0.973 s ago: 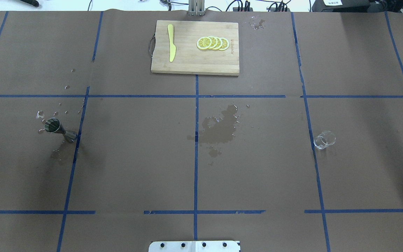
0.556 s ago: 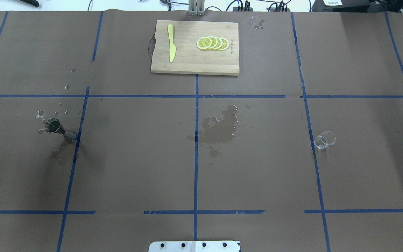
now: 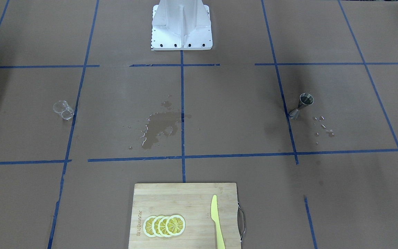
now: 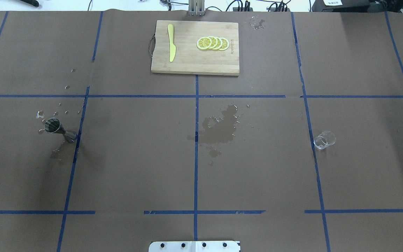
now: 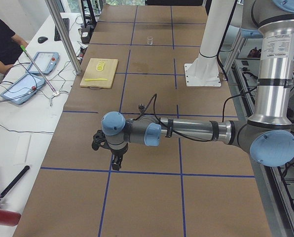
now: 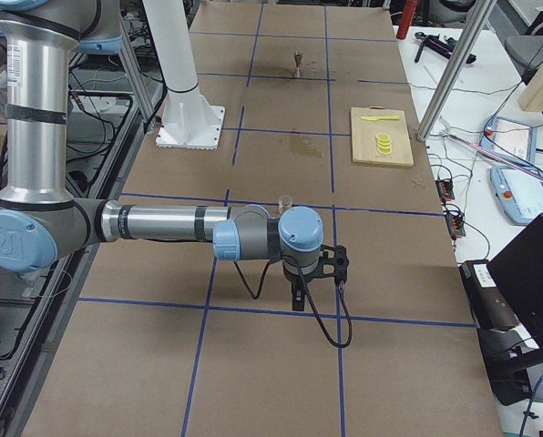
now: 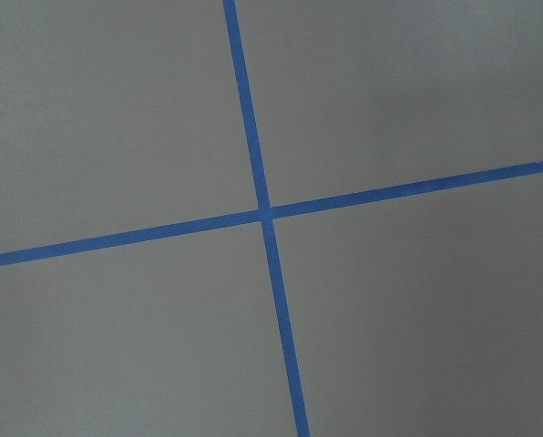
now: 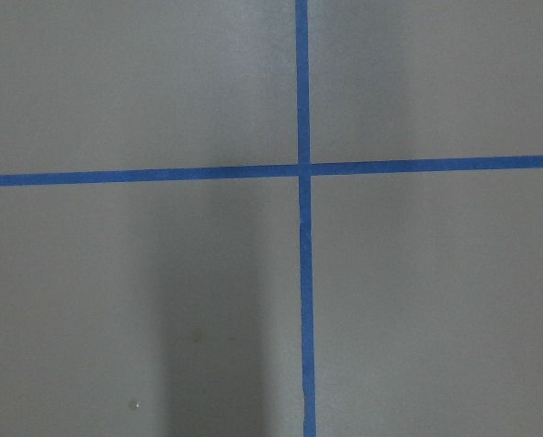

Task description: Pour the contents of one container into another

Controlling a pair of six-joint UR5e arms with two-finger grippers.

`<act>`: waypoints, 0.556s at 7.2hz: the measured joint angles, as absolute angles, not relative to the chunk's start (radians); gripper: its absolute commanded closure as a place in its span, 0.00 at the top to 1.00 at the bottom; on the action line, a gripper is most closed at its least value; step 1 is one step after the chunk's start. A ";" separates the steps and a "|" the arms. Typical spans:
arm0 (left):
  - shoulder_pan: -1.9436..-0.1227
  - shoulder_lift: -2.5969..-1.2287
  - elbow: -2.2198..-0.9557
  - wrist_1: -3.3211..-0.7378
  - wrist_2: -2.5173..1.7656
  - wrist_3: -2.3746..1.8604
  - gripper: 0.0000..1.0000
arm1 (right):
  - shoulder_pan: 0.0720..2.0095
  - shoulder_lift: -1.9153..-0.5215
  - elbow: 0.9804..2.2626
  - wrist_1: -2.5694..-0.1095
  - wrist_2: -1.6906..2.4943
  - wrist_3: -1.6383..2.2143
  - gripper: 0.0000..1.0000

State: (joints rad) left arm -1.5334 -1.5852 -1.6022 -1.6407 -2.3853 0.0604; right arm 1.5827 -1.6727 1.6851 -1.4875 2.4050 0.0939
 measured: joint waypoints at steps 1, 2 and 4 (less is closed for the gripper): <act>-1.534 -1.585 -1.602 -1.641 -2.385 0.060 1.00 | 1.588 -1.672 1.658 -1.451 2.405 0.095 1.00; -1.534 -1.585 -1.602 -1.641 -2.385 0.060 1.00 | 1.590 -1.671 1.639 -1.424 2.405 0.099 1.00; -1.534 -1.585 -1.603 -1.641 -2.385 0.061 1.00 | 1.593 -1.666 1.631 -1.406 2.405 0.106 1.00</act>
State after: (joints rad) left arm -1.5339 -1.5849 -1.6033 -1.6406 -2.3854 0.0612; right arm 1.5930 -1.6662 1.6308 -1.4060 2.4052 0.1063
